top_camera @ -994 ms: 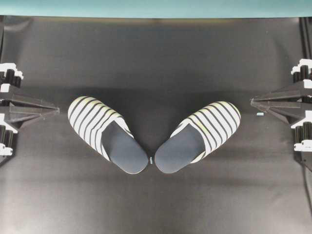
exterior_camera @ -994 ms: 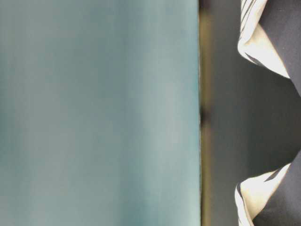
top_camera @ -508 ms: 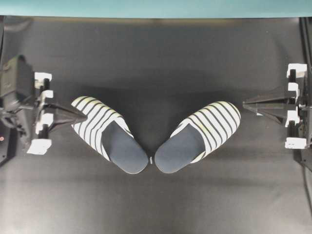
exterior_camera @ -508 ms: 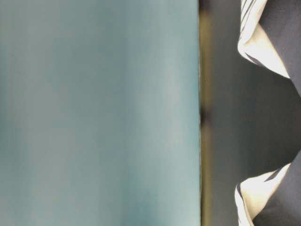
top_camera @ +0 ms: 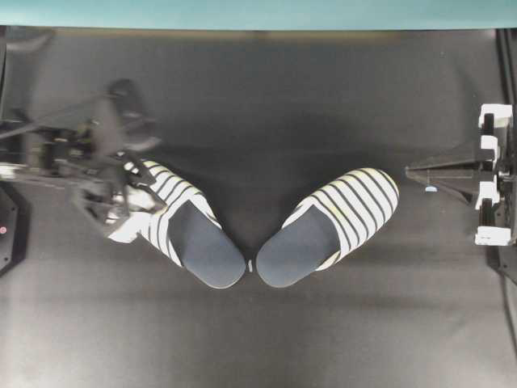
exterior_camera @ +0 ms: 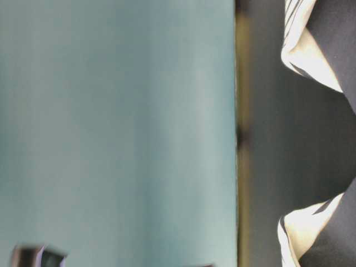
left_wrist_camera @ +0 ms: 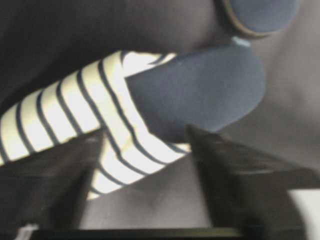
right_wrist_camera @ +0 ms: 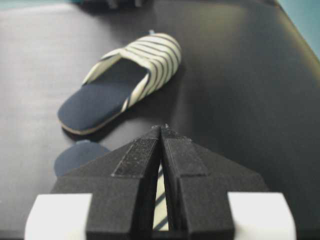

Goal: Arrange the slippers with the left arm.
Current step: 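Lower the left gripper and pinch the left slipper's striped upper, then rotate the held left slipper so its toe points forward, straightening it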

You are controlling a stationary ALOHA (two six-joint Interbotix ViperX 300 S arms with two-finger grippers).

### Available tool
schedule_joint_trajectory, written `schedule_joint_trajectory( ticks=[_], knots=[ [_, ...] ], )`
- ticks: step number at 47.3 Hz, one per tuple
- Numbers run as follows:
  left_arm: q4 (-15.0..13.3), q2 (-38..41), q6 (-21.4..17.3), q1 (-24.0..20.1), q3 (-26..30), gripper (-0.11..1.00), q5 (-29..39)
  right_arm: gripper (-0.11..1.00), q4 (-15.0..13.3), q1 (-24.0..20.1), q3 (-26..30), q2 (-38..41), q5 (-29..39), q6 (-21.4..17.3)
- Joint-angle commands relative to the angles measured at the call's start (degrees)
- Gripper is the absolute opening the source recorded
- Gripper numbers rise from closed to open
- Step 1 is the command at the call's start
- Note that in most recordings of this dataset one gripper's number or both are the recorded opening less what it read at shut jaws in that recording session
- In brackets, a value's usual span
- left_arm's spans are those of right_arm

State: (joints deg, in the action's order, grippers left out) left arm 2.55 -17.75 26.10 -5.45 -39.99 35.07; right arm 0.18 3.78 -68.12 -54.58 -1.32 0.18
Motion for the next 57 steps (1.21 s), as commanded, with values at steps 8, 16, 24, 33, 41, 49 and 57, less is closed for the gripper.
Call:
schedule_joint_trajectory(
  ticks=[8, 16, 24, 33, 41, 49, 57],
  knots=[
    [0.18, 12.30, 1.14, 0.26, 7.65, 0.88, 5.45, 0.01, 0.00, 0.18, -0.44, 0.18, -0.53, 0.09],
    [0.53, 18.37, 1.14, -0.26, 11.51, 0.87, 11.51, 0.01, 0.00, 0.09, -1.05, -0.53, -0.35, -0.26],
    [0.70, 19.25, 1.14, -1.41, 11.51, 0.87, 11.87, 0.01, 0.00, 0.09, -1.58, -2.46, -0.18, -0.26],
    [0.70, 19.42, 1.23, -2.72, 10.02, 0.87, 11.78, 0.01, 0.00, 0.09, -2.11, -3.96, -0.26, -0.18],
    [0.70, 19.60, 1.32, -2.99, 8.44, 0.84, 10.28, 0.01, 0.00, 0.09, -2.29, -4.31, -0.26, -0.18],
    [0.70, 19.60, 0.79, -2.99, 8.61, 0.67, 10.55, 0.01, 0.00, 0.09, -2.20, -4.31, -0.44, -0.09],
    [0.70, 19.51, -2.81, -2.99, 9.32, 0.24, 10.63, 0.01, 0.00, 0.09, -2.29, -4.31, -0.18, -0.09]
  ],
)
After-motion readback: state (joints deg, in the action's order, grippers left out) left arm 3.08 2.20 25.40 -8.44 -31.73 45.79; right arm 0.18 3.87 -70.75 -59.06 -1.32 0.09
